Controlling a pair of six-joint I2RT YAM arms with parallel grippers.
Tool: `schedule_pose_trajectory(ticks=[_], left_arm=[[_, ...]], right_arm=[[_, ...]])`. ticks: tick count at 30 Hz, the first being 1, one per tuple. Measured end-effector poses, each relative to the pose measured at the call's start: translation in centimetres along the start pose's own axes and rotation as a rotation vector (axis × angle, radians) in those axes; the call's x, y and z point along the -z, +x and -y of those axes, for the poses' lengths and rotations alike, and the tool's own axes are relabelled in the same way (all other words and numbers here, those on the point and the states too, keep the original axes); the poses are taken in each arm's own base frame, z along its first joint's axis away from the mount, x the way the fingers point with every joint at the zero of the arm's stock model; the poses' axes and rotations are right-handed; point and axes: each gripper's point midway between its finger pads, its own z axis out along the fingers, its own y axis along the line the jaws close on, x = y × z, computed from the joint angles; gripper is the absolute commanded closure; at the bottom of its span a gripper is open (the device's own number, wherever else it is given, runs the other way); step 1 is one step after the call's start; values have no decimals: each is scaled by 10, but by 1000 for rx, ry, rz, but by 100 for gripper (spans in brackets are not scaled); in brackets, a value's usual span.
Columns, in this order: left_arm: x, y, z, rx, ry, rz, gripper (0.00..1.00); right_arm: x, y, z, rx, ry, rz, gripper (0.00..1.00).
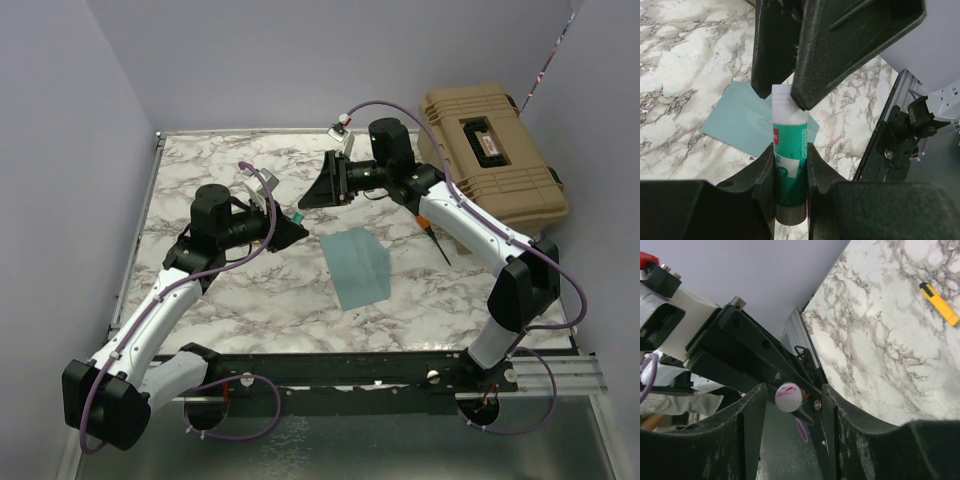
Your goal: Place the letter into the envelope and seal it
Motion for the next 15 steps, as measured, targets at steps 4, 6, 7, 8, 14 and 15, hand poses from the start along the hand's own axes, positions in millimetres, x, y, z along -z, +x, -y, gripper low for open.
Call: schedule_pose_trajectory(ticks=[4,6,7,8,14,15], left_arm=[[-2,2,-1,6,4,-9,100],[-2,3,-1,6,8,-12,100],[-2,3,-1,4,10,-11,100],[-2,2,0,3,10,-10,100],[-2,0,0,-1,11,-6,100],[-2,-1,0,-2,12,-6,100]], right_arm=[[0,3,-9,-11,-39,-18,60],[-1,3,-11,-20,-55,-25,61],[-1,4,-11,-26,-62,-31,61],[-1,4,-11,-35,-67,-35,60],[-4,11,-9,-60,-82,-69,66],[-4,11,-9,-61,-83,-72,71]])
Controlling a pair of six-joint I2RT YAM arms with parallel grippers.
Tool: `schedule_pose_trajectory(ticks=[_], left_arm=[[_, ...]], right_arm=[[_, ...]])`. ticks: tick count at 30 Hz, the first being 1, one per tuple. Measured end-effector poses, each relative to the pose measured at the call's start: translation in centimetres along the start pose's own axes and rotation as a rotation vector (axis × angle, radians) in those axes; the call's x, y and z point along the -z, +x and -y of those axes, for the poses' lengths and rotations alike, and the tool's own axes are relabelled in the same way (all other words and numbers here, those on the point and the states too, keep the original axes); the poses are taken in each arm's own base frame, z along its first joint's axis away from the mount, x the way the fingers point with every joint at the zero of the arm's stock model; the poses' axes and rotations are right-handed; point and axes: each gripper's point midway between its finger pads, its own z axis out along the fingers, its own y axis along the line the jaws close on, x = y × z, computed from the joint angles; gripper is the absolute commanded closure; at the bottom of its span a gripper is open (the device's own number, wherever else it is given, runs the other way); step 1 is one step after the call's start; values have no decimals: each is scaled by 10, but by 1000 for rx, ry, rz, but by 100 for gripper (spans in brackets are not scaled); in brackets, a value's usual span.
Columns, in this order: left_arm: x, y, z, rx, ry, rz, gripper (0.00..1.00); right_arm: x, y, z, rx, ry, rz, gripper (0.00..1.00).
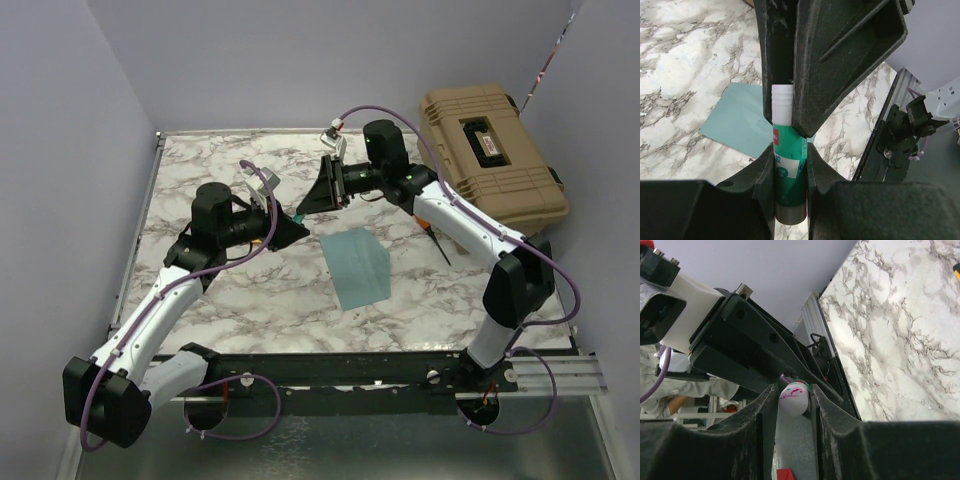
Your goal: Place the letter into the envelope and seal it
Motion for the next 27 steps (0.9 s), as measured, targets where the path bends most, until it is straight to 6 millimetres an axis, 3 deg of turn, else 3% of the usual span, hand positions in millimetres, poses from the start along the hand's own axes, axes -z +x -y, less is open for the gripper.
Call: schedule_pose_trajectory(ticks=[2,6,12,20,22,27], left_arm=[[0,0,0,0,2,-1,100],[-1,-2,0,-3,3,5,100],[1,-4,1,-13,3,14,100],[5,-20,11,-83,27,72,100],[7,-14,14,-77,39,51,100],[10,6,17,-35,60,-13,100]], right_arm=[[-1,0,2,-1,2,-3,84],[-1,-1,2,0,1,1,99],[2,-5,3,-4,-16,57,100],[16,-12,-12,1,-52,84,99],[29,-25,-11,-3,-48,127,99],[97,-79,5,22,1,338,99]])
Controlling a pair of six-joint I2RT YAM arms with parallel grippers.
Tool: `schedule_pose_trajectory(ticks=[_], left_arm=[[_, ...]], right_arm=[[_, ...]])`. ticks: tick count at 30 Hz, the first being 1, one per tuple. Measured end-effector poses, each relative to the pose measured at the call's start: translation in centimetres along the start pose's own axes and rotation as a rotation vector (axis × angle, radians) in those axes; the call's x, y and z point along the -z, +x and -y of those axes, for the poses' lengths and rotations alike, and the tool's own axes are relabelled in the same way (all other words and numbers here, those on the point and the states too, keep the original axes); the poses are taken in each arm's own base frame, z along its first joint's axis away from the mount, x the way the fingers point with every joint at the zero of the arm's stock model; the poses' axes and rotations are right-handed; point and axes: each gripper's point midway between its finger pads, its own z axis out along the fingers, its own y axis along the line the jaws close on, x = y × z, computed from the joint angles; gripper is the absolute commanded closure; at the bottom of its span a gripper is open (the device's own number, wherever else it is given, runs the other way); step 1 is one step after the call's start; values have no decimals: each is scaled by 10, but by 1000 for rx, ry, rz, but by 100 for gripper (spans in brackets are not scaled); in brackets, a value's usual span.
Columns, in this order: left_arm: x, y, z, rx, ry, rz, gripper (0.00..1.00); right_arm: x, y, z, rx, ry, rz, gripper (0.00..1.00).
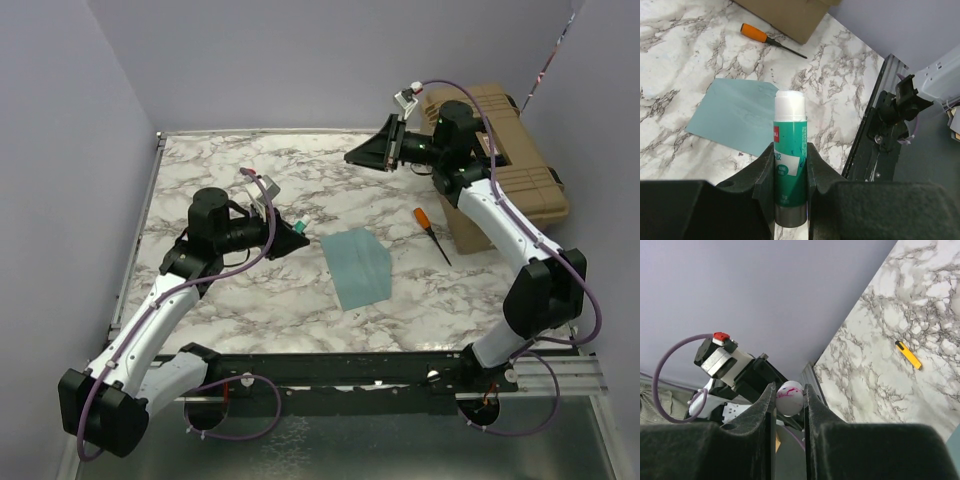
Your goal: Place the letter into the envelope and seal it
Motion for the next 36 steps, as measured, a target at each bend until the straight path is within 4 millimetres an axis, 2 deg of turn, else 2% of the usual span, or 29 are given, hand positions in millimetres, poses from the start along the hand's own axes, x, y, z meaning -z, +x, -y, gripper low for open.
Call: schedule_pose_trajectory(ticks=[2,6,7,9,12,15,18,20,23,26,33,36], left_arm=[[0,2,1,6,5,-9,100],[1,5,0,12,-2,-18,100],[1,5,-3,14,-17,-17,100],[1,4,-12,14,-73,-8,100],[4,-1,-27,6,-168,18,100],[8,-7,-37,-1,-241,46,100],[10,-10,-44,1,-281,63,100],[9,-8,-47,12,-296,68,100],[8,-5,-50,27,-301,68,100],[4,-4,-53,41,-300,70,100],[-3,-5,-59,51,-299,76,100],[-6,-4,-62,57,-299,73,100]], right_arm=[[7,-7,1,11,5,26,99],[-3,-1,15,95,110,27,99],[-2,-2,26,133,175,44,99],[-11,11,45,193,297,44,99],[-4,30,90,251,523,42,99],[26,58,150,245,782,24,99],[72,94,209,204,1048,-10,99],[105,118,237,180,1202,-42,99],[139,140,259,155,1361,-51,99],[160,152,270,139,1453,-35,97],[187,177,286,92,1559,0,86],[190,185,291,72,1568,20,76]])
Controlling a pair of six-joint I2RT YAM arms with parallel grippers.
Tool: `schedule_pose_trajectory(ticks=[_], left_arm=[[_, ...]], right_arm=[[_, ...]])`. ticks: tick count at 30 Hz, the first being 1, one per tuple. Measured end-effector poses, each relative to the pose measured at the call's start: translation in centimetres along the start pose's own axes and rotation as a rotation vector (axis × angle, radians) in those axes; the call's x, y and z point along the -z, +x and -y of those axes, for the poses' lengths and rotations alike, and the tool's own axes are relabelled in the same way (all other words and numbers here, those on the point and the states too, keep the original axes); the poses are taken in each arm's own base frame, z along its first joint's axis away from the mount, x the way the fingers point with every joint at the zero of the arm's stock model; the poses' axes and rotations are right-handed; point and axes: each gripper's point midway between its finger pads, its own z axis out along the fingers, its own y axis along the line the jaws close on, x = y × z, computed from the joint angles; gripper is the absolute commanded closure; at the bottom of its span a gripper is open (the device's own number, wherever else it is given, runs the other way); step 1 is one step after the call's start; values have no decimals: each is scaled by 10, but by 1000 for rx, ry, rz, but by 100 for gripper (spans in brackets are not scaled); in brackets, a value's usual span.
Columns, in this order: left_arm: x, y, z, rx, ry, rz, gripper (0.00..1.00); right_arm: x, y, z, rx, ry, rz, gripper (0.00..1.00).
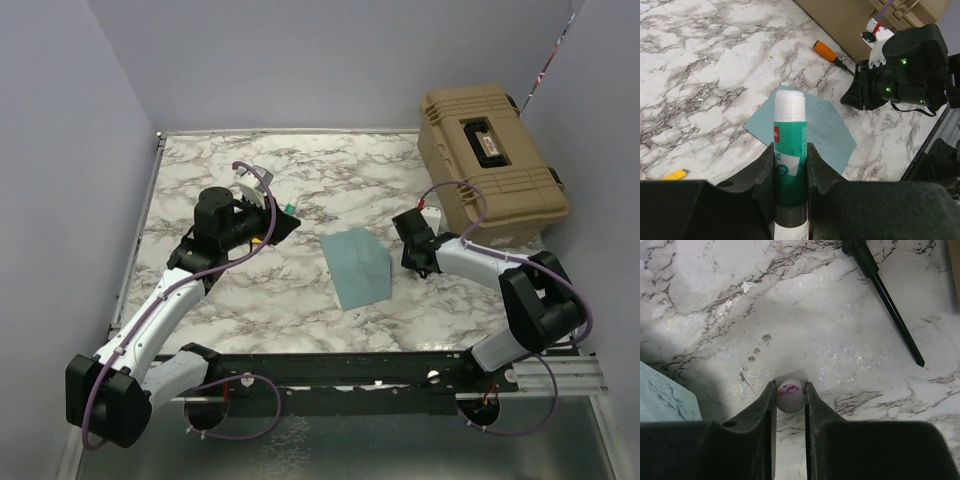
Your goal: Place the letter into the envelope and seal it
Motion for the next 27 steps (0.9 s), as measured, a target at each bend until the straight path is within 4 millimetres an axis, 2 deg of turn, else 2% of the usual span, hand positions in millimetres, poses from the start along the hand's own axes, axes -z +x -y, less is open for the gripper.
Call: schedule_pose_trajectory(ticks=[3,6,11,16,19,21,24,27], left_arm=[[-2,2,-2,4,-2,-6,100],[-4,2,-2,6,-2,-8,100],[-5,2,-3,8,-1,-4,100],[-8,-2,-3,23,4,10,100],[-12,-7,-1,49,13,24,100],[-16,-12,2,74,30,43,100],[-20,-23,11,109,79,82,100],[-22,-36,22,137,140,120,100]], right_arm=[[-1,-2,-2,-29,-7,13,58],[-1,-3,-3,-53,-10,22,48],[9,-9,-2,-75,-21,40,44],[31,-25,0,-94,-46,73,42],[56,-49,-6,-116,-104,122,40],[78,-70,-18,-130,-193,168,37],[123,-101,-53,-136,-442,234,32],[173,-122,-98,-130,-751,265,28]])
